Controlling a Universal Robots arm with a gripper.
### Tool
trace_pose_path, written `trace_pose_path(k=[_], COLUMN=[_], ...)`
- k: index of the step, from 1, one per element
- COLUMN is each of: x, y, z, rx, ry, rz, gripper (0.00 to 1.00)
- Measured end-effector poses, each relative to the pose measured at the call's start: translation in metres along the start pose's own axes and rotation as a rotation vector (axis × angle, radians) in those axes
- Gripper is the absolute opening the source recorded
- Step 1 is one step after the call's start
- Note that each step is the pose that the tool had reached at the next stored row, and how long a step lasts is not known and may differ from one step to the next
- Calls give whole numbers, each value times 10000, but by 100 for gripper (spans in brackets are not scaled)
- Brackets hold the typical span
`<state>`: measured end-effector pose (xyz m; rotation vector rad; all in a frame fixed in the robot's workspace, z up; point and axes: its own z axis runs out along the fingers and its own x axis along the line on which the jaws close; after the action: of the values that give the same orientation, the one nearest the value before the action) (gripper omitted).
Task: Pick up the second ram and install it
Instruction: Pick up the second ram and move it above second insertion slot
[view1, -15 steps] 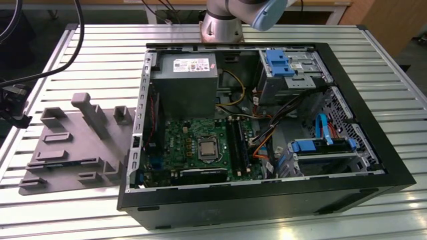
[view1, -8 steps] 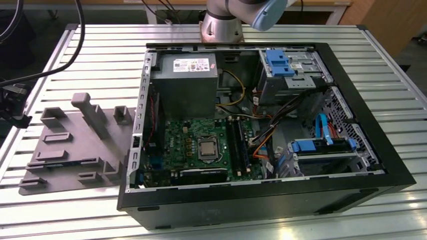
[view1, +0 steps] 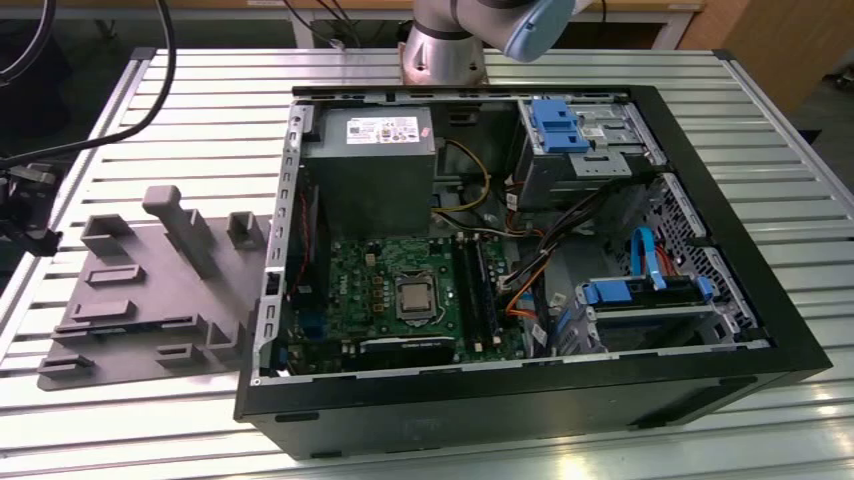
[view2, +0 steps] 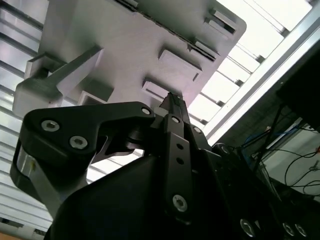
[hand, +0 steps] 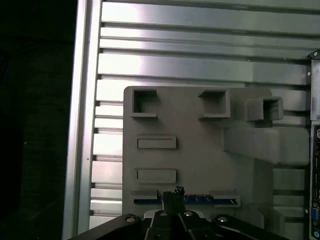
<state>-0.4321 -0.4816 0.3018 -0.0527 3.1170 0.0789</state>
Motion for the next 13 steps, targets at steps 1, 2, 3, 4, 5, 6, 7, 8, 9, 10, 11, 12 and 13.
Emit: trace_pose_path(k=[1,2,3,4,5,6,7,8,9,10,11,12,13], x=[0,0,0,0,0,0,0,0,0,0,0,0,0], y=[0,0,0,0,0,0,0,0,0,0,0,0,0], z=[0,0,1,1,1,1,1,1,2,1,1,1,2], rx=[-4,-7,-12,-15,-20,-24,-28,-32,-35,-39,-42,-46,-49], ry=[7,16,24,31,40,50,58,66,73,81,89,95,102], rz=[-149,-308,-470,-636,-803,-988,-1149,-1311,-1465,-1617,-1760,-1902,-2043], gripper=[11,11,11,11,11,11,11,11,11,11,11,11,11])
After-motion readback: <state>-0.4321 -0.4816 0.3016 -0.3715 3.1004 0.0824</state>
